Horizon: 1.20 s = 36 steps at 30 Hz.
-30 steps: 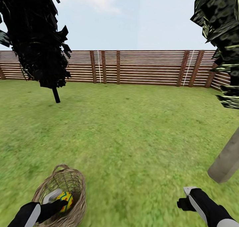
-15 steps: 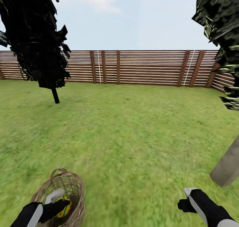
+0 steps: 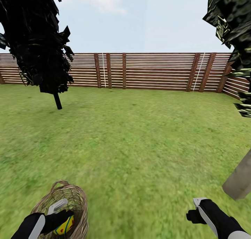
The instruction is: Take the three Easter eggs out of the wicker basket on the lawn in the garden, then place them on the lawn next to a single tree (choose any tree) so that all three eggs are next to the same tree and none are left in the basket.
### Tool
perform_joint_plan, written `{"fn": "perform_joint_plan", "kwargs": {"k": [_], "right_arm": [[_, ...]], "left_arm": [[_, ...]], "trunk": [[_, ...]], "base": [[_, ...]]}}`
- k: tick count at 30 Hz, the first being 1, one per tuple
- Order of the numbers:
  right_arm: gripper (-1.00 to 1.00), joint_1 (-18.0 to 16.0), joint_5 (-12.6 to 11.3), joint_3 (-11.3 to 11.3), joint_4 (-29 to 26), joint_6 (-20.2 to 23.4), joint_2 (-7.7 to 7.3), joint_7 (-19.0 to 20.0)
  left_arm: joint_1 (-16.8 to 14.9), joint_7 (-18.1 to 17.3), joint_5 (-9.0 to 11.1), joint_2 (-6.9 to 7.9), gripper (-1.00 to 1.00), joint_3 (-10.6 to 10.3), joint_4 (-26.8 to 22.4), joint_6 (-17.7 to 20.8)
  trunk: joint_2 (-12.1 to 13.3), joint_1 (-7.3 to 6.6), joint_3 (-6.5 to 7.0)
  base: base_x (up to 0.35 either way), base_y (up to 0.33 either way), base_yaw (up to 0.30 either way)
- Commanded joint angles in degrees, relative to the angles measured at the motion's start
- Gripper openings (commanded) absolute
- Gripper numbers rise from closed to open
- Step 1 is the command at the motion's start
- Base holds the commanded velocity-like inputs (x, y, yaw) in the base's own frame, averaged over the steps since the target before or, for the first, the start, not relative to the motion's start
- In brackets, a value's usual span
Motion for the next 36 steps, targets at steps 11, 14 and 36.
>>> {"fn": "perform_joint_plan", "kwargs": {"k": [11, 14, 36], "right_arm": [[1.00, 0.0, -0.3, 0.3, -0.1, 0.2, -0.11, -0.1], [1.00, 0.0, -0.3, 0.3, -0.1, 0.2, -0.15, -0.1], [1.00, 0.0, -0.2, 0.3, -0.1, 0.2, -0.25, 0.0]], "left_arm": [[0.0, -0.3, -0.3, 0.99, 1.00, 0.5, -0.3, 0.7], [0.0, -1.0, -0.4, 6.54, 1.00, 0.2, -0.4, 1.2], [0.0, -9.8, -2.6, 18.00, 1.00, 0.0, -0.2, 1.1]], "trunk": [[0.0, 0.00, -0.06], [0.0, 0.00, -0.06], [0.0, 0.00, -0.06]], "base": [[0.219, 0.000, 0.000], [0.022, 0.000, 0.000], [0.001, 0.000, 0.000]]}}
